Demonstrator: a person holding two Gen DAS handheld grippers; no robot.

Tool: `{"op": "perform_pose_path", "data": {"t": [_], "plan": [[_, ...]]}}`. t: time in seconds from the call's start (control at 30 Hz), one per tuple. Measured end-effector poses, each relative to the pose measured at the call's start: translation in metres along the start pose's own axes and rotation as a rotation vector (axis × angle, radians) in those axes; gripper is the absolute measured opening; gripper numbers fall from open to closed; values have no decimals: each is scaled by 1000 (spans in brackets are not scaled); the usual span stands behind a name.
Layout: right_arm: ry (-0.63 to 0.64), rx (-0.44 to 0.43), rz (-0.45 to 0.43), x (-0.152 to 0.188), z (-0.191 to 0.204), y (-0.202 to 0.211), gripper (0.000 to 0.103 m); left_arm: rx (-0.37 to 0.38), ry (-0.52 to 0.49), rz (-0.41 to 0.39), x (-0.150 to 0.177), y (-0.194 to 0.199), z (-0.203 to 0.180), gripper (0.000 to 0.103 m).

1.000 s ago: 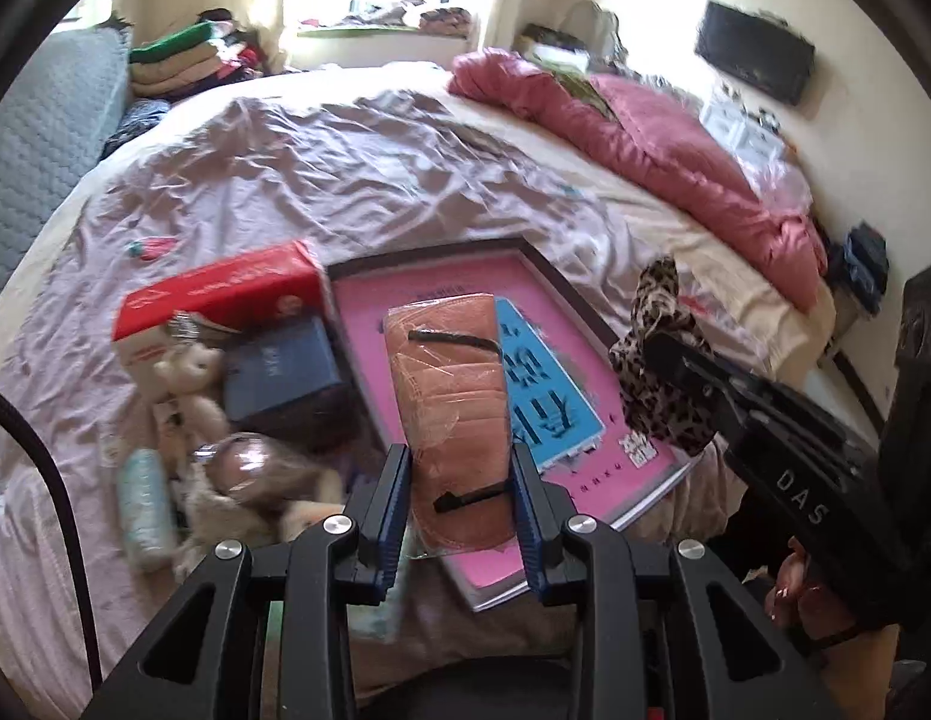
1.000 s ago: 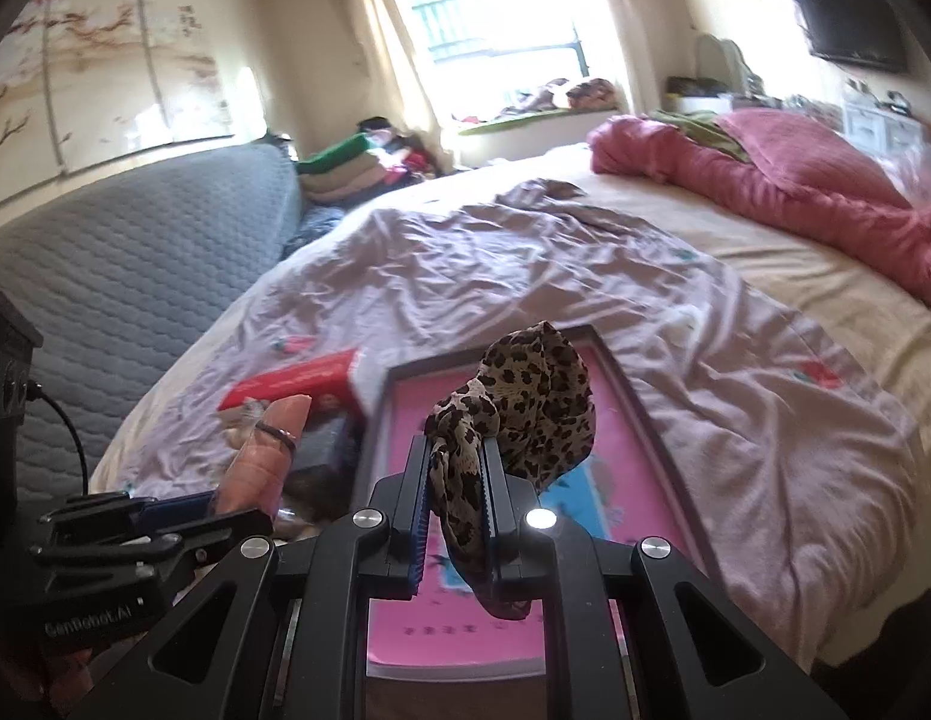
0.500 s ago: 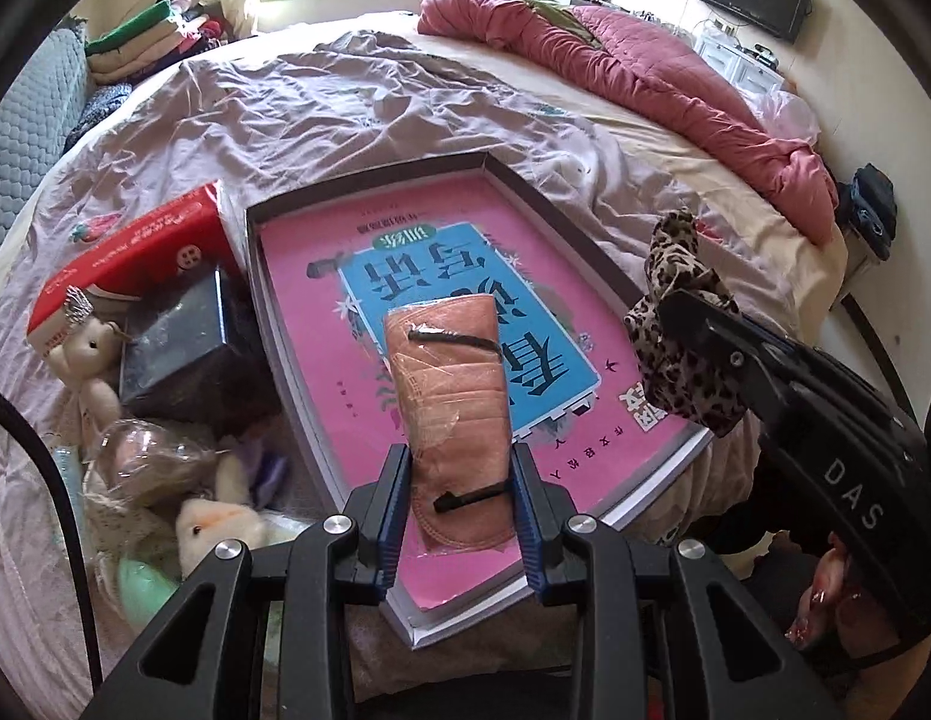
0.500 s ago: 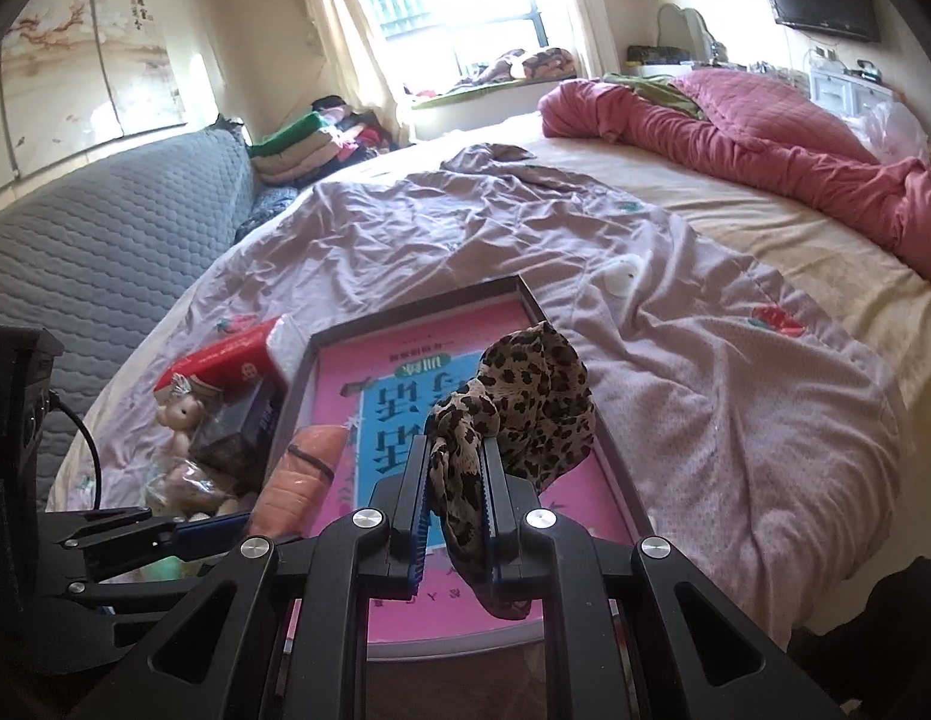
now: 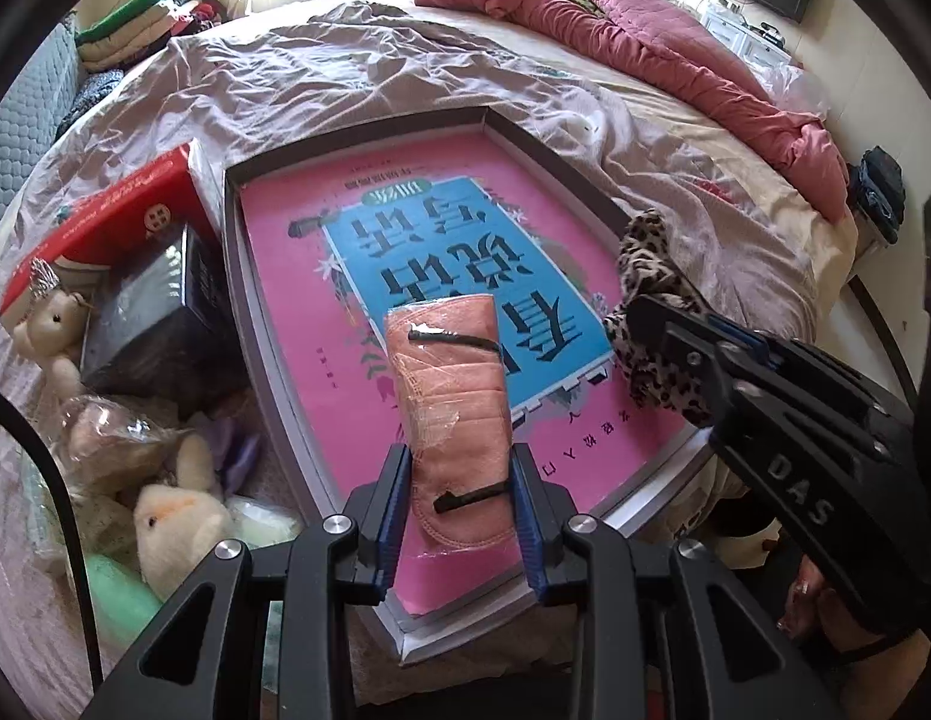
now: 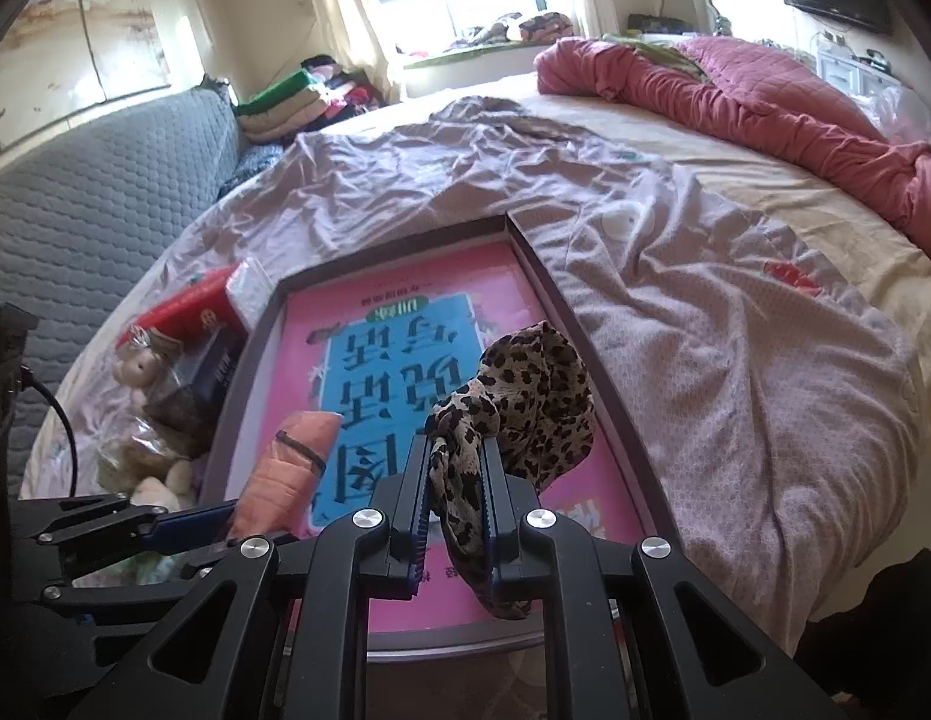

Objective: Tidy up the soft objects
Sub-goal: 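Carry the pink packet and leopard cloth with both tools over the pink tray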

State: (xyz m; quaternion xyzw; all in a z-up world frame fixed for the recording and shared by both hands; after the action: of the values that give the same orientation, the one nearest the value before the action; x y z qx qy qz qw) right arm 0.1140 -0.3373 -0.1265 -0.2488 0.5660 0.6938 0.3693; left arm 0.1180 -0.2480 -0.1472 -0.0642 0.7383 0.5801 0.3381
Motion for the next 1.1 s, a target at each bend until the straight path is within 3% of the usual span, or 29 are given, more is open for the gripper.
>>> {"op": "perform_pose_path", "data": {"t": [0.43,0.7,1.1], "plan": [[-34,-31,28,13,-5,-13,19,29,19,21,5,-7,2,33],[-54,-63,39,17,-1,-19,32,46,31,22,7,-9,2,34],[-64,-31,31,15,-8,-15,42,45,46,12,5,-8,4,36]]}}
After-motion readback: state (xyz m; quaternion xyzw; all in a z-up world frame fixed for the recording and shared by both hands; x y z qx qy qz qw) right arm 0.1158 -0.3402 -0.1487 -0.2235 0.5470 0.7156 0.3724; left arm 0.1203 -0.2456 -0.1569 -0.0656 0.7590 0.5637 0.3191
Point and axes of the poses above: each gripper's, at about its wrist camera, not at the fingertips, and y roughly against the way its jaws point, z to its left, x to its underside, the point moved 10 cm from there along -y, roughly the way its jaws point, and after that the axes turned 9 degrees about -z, right-handed, at the moved point
